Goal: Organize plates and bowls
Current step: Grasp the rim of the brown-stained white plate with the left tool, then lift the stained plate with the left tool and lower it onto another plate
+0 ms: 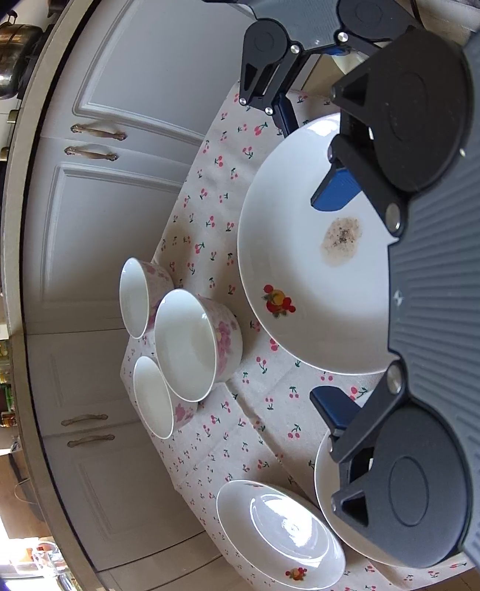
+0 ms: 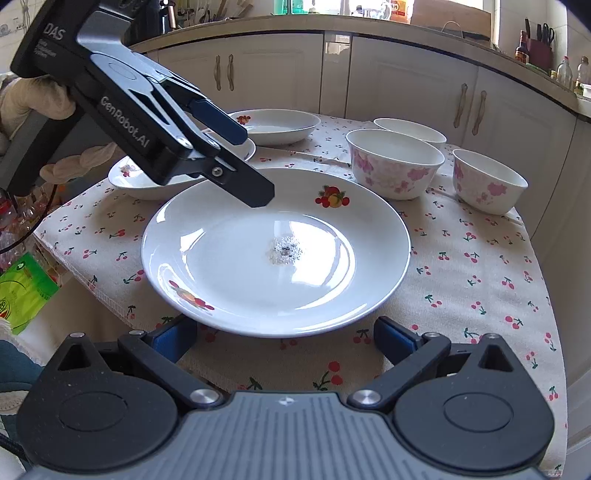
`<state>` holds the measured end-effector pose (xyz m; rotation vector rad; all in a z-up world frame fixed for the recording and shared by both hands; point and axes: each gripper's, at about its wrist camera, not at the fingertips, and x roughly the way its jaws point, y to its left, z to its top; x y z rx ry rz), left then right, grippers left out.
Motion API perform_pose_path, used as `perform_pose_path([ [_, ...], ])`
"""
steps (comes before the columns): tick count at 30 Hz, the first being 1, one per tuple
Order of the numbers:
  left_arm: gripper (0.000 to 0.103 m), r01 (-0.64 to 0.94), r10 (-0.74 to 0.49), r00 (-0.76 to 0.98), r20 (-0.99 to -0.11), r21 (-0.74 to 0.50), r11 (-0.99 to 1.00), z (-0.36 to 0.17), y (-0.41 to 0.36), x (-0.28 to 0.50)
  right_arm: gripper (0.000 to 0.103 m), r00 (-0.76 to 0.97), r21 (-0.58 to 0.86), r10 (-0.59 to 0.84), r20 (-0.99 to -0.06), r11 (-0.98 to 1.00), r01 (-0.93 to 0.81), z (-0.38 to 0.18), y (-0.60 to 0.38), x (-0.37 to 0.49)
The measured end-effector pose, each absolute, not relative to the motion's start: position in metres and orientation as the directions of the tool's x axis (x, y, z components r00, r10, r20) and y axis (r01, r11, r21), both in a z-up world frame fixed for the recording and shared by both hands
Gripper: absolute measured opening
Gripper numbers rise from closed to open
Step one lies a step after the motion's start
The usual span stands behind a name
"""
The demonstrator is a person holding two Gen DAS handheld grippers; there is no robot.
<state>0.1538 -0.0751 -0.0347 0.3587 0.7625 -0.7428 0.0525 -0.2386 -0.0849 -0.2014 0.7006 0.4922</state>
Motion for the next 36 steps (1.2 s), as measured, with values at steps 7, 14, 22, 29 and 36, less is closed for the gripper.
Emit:
perform_pose_path([
  [7, 0.099, 0.751, -0.461, 0.418, -0.782, 0.013, 0.660, -0.044, -0.084, 0.182, 0.103, 0.661, -0.014, 0.366, -0.655, 0.869, -0.495, -0.085, -0.237, 0.053],
  [14, 0.089, 0.773, -0.462, 0.320, -0.827, -0.054, 0.632, -0.054, -0.089, 0.201, 0.103, 0.663, -0.014, 0.365, -0.653, 0.870, -0.493, -0.086, -0.236, 0.053],
  [22, 0.081, 0.796, -0.447, 0.257, -0.857, -0.075, 0.601, -0.060, -0.094, 0.206, 0.103, 0.660, -0.019, 0.363, -0.658, 0.869, -0.495, -0.084, -0.232, 0.055],
  [29, 0.081, 0.801, -0.448, 0.242, -0.861, -0.083, 0.593, -0.061, -0.093, 0.207, 0.103, 0.665, -0.045, 0.352, -0.659, 0.864, -0.502, -0.082, -0.228, 0.055],
  [36, 0.081, 0.808, -0.448, 0.237, -0.862, -0.081, 0.584, -0.061, -0.095, 0.209, 0.103, 0.657, -0.031, 0.356, -0.665, 0.866, -0.500, -0.083, -0.229, 0.057],
])
